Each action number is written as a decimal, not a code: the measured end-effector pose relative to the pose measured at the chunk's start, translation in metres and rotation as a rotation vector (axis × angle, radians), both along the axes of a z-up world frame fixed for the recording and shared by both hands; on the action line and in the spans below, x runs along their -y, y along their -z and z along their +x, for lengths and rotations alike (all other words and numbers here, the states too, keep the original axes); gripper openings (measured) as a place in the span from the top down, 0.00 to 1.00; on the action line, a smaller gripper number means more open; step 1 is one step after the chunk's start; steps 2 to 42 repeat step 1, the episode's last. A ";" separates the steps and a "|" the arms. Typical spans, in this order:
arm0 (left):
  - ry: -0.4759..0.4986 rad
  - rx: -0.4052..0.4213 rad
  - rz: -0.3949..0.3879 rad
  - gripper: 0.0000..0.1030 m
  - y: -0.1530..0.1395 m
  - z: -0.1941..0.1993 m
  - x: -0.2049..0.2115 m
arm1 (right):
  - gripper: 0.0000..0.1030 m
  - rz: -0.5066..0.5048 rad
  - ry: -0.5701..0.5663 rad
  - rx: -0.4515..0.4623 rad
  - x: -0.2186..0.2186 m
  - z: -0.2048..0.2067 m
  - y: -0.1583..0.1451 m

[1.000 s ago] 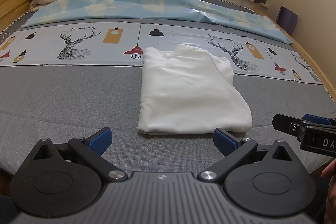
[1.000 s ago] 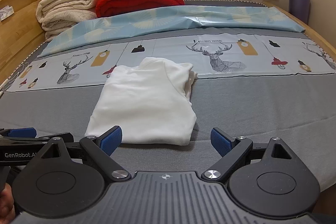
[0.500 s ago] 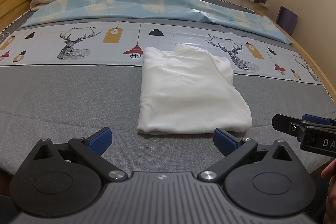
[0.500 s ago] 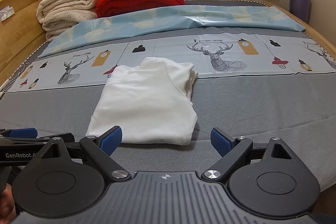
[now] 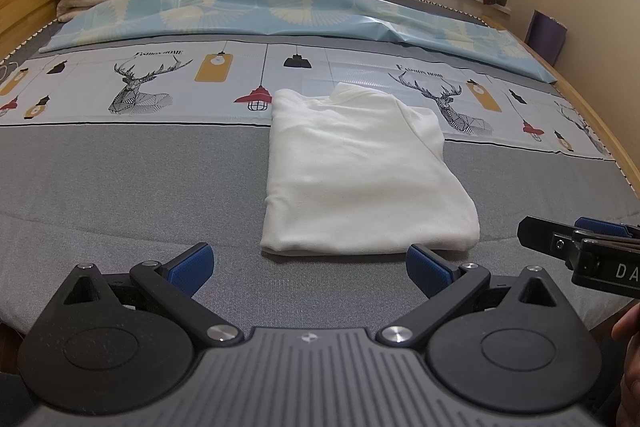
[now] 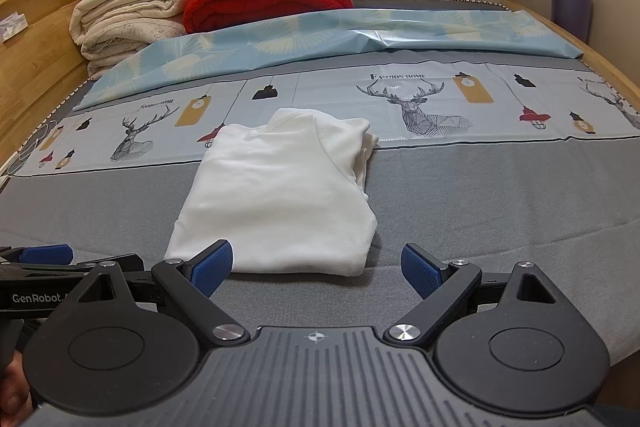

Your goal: Fold small clothes

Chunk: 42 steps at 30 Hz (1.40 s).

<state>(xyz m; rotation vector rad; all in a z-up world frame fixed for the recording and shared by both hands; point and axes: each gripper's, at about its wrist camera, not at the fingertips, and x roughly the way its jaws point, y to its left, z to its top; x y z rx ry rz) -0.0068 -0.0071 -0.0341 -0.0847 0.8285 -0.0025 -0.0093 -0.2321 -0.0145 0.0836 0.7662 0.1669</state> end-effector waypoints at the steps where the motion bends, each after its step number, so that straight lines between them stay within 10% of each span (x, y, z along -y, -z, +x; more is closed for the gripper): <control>1: 0.001 -0.001 0.000 0.01 0.001 0.000 0.000 | 0.11 0.000 0.000 0.000 0.000 0.000 0.000; 42: 0.001 -0.001 0.000 0.01 0.001 0.000 0.000 | 0.11 0.000 0.000 0.000 0.000 0.000 0.000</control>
